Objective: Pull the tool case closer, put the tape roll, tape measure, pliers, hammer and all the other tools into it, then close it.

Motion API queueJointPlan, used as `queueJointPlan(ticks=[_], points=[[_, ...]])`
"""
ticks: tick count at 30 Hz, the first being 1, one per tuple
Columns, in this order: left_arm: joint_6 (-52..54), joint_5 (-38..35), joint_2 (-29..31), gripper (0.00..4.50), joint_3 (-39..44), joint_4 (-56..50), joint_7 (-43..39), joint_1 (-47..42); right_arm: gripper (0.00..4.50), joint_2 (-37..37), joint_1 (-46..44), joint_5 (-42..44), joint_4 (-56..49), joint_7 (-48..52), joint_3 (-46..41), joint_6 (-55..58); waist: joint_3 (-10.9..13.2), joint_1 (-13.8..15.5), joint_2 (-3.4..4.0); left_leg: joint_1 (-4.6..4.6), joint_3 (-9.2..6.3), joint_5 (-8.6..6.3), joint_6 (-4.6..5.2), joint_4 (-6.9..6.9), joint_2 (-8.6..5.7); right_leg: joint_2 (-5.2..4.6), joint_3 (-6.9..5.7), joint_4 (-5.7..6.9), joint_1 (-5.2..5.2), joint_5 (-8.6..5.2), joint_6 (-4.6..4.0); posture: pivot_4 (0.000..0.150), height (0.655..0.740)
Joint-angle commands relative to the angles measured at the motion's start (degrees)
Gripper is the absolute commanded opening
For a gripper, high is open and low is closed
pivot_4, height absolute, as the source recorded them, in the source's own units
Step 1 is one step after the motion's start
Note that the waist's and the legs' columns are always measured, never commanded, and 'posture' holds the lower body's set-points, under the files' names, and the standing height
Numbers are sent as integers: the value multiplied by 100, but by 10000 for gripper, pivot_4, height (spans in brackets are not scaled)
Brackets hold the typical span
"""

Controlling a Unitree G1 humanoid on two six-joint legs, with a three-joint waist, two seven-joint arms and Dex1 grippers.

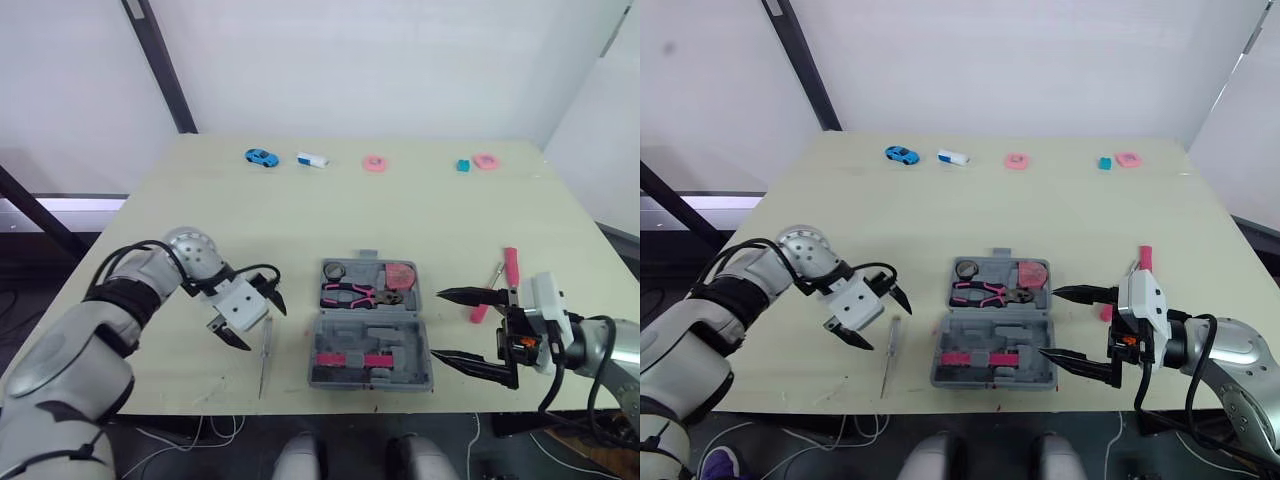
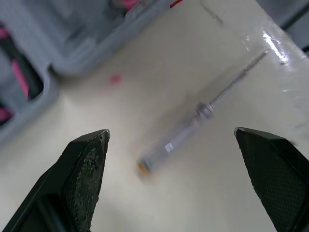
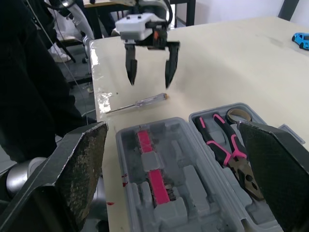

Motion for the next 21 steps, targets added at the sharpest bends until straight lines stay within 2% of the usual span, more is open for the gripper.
queueJointPlan(ticks=[1, 8, 10, 13, 19, 21], points=[[-633, 242, -137, 43972, -123, 322, -344, -222, 45000, -87, -52, 132, -59, 70, -175, -25, 0, 2, 0, 0, 0, 0, 0, 0, 0, 0, 0, 0, 0, 0, 0, 1500, 7400], [-1199, 805, -749, 43972, -125, 739, -343, -239, 45000, -197, -126, 206, -35, 100, -203, 50, 1, 12, -3, -1, -2, 0, 0, 4, 0, 0, 0, 0, 2, 1, 2, 1500, 7400], [-1322, 1058, -906, 38118, -71, 946, -326, -222, 45000, -222, -181, 217, -15, 102, -195, 75, 1, 9, -3, 0, -3, 0, 0, 6, 0, 0, -1, 3, 3, 1, 2, 1500, 7400], [-1554, 1545, -1061, 26792, -66, 1224, -41, -222, 45000, -256, -234, 238, 18, 108, -194, 97, -6, 8, 10, 6, -3, 0, 0, 5, 0, 1, 0, 4, 6, 1, 2, 1500, 7400], [-1706, 1861, -1146, 1405, 133, 1524, 71, -257, 45000, -312, -289, 241, 69, 132, -216, 116, -29, 29, 48, 14, -31, 2, 2, 28, -2, 33, 28, 12, 36, -6, -10, 1500, 7400], [-1689, 1743, -1069, 1405, 233, 1532, -112, -270, 45000, -317, -331, 224, 100, 135, -193, 106, -28, 17, 47, 13, -37, 2, 3, 41, -1, 36, 27, 13, 41, -8, -13, 1500, 7400]])
